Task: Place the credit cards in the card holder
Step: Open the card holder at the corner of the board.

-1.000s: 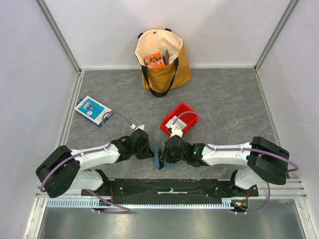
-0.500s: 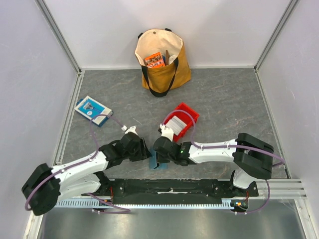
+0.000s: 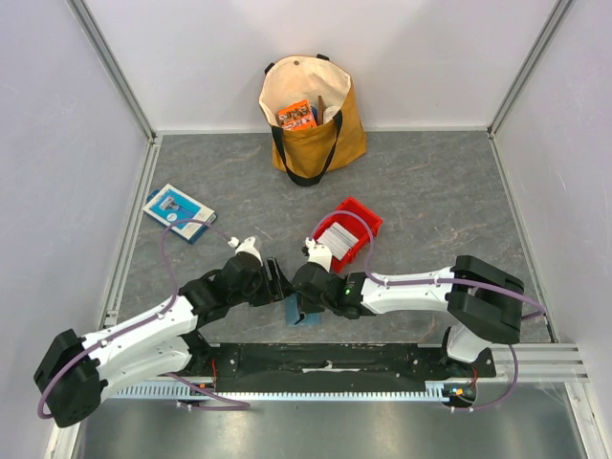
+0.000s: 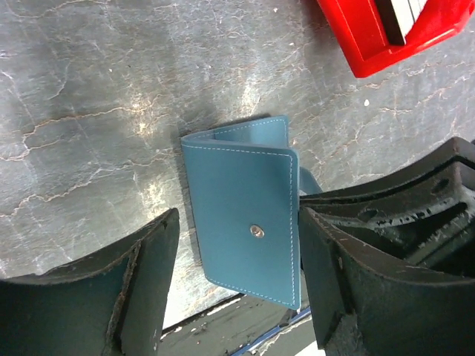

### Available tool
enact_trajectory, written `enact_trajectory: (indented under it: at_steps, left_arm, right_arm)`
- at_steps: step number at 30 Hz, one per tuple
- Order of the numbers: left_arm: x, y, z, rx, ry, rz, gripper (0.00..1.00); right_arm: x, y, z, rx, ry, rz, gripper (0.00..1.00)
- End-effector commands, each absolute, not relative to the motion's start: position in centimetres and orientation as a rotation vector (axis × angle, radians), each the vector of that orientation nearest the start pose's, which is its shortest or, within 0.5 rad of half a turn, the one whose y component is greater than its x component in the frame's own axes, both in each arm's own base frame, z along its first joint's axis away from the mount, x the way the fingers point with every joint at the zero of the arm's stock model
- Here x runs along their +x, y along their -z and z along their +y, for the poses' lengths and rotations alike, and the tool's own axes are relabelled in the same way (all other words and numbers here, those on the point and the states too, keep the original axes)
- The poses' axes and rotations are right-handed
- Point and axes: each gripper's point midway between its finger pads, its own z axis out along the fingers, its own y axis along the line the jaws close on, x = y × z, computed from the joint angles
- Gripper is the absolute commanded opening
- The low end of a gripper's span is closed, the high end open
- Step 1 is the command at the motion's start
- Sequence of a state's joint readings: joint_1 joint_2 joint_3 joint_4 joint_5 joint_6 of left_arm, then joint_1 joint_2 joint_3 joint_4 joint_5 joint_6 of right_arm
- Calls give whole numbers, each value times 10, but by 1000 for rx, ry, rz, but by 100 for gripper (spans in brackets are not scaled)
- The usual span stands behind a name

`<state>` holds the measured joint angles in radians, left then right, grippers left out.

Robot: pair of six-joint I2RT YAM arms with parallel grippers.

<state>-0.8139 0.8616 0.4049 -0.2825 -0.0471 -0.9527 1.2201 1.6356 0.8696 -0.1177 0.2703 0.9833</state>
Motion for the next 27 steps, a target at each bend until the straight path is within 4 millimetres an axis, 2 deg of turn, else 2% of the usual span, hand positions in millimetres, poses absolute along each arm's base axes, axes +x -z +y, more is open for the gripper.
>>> enact_trajectory:
  at_steps: [1, 10, 16, 18, 21, 23, 27]
  left_arm:
    - [178, -94, -225, -223, 845, 2407, 72]
    - [192, -102, -239, -207, 837, 2406, 75]
    - [179, -75, -238, -151, 784, 2528, 67]
    - [175, -66, -234, -138, 751, 2560, 60]
    - [173, -63, -229, -139, 738, 2561, 50]
    - [172, -65, -227, -139, 732, 2552, 37]
    - [171, -69, -219, -137, 713, 2535, 19]
  right_arm:
    - [144, -24, 359, -214, -574, 2549, 0]
    - [143, -24, 360, -218, -578, 2548, 0]
    - [143, -25, 359, -215, -577, 2541, 0]
    - [145, -25, 357, -209, -570, 2541, 0]
    - [144, -24, 357, -208, -569, 2541, 0]
    - [145, -24, 356, -203, -562, 2541, 0]
    - [145, -22, 352, -200, -541, 2547, 0]
